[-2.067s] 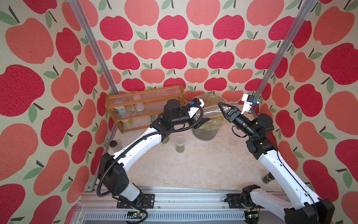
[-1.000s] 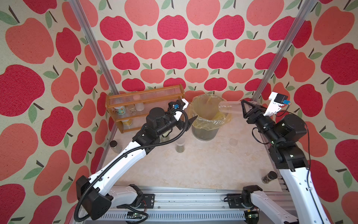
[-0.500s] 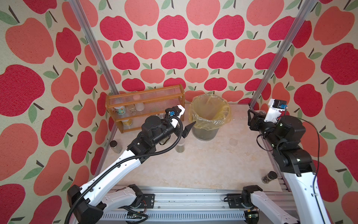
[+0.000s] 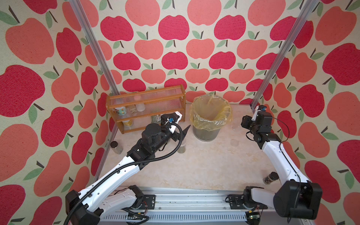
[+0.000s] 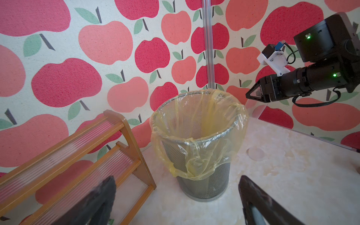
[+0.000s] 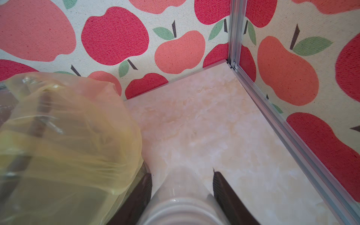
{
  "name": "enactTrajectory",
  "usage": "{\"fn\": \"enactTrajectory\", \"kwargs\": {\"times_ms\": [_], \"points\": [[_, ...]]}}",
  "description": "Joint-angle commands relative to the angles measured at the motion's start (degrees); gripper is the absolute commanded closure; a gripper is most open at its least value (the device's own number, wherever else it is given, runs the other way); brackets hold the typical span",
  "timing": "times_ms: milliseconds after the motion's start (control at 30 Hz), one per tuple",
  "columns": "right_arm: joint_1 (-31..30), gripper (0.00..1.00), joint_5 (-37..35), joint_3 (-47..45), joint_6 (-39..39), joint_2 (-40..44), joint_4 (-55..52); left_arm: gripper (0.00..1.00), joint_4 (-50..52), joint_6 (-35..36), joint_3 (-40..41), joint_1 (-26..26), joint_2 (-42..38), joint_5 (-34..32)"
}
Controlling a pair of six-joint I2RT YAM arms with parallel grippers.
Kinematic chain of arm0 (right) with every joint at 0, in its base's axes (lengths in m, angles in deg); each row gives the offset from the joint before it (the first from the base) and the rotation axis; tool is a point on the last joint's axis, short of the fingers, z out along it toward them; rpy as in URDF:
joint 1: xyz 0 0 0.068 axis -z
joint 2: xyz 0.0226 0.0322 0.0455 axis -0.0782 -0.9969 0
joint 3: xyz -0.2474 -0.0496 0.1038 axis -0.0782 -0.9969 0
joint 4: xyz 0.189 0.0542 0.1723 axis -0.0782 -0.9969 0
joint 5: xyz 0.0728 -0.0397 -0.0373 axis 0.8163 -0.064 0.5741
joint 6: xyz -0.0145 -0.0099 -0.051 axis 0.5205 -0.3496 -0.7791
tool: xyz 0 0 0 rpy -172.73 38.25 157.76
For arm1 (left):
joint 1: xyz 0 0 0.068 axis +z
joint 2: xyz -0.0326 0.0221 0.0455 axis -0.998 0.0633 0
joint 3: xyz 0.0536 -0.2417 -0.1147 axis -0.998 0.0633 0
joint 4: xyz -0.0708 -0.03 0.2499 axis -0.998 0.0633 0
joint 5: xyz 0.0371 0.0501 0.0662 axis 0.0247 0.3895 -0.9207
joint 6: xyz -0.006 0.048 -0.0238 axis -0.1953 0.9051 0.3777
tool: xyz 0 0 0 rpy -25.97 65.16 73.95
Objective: Empty moldy mung beans from jars
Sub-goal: Place the jar at the center of the board.
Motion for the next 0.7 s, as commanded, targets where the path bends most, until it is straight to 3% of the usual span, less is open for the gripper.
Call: {"fn": "enactTrajectory", "kwargs": {"times_ms": [0, 233, 667], "points": [[1.2, 0.61, -2.5, -0.5, 0.8, -5.9, 11.5, 0.0, -2.0, 1.1, 0.8, 0.4, -0.3, -2.1], [0.6, 0.61, -7.9, 5.0, -6.7, -17.9, 16.2, 0.0, -2.0, 0.4, 0.3, 0.9, 2.5, -2.9], [1.1, 0.56, -10.0, 12.4, -8.1, -27.8, 12.8, 0.0, -1.6, -0.8, -0.9, 1.6, 6.4, -0.9]]}}
